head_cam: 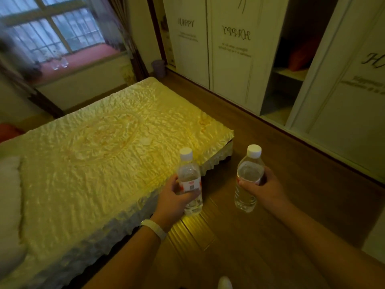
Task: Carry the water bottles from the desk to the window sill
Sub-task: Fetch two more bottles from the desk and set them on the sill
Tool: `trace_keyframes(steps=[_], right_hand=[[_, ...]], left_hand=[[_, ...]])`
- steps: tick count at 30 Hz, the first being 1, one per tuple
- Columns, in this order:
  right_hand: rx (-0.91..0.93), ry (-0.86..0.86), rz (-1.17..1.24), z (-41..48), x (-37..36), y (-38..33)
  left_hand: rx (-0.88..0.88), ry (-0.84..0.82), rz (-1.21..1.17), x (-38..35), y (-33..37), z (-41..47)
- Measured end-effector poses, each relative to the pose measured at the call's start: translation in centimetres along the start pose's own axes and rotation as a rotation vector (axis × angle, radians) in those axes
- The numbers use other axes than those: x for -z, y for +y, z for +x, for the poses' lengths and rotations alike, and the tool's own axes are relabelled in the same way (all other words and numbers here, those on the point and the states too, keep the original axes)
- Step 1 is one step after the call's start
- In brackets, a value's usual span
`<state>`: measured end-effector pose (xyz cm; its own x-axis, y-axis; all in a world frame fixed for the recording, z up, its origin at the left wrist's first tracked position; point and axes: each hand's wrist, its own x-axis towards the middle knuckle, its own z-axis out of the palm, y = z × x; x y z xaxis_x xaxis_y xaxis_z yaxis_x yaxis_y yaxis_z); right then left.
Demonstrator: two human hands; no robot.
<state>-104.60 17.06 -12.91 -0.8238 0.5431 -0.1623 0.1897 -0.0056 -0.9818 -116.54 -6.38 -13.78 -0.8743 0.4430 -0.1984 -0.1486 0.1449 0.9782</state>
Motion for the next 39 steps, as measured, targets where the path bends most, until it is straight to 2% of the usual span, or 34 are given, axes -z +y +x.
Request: trace_keyframes(steps=[9,17,29,39], right_hand=[[-0.069,0.076,-0.036,8.2,2.4,0.5],[-0.151,0.191,-0.083,20.1,2.4,-0.2],[-0.118,0.355,-0.125,36.7,1.8,-7.9],[-0.193,0.444,-0.129,45.0,9.1,-6.8]], left_hand=[[0.015,-0.071,0.012,-3.5,1.1,11.1],[0.056,-0.173,-0.021,-4.9,2.1,25.5],[-0.04,-0.332,0.063,-8.8,8.6,46.1],[-0.007,-0.407,0.096,-17.0,9.7,55.3]])
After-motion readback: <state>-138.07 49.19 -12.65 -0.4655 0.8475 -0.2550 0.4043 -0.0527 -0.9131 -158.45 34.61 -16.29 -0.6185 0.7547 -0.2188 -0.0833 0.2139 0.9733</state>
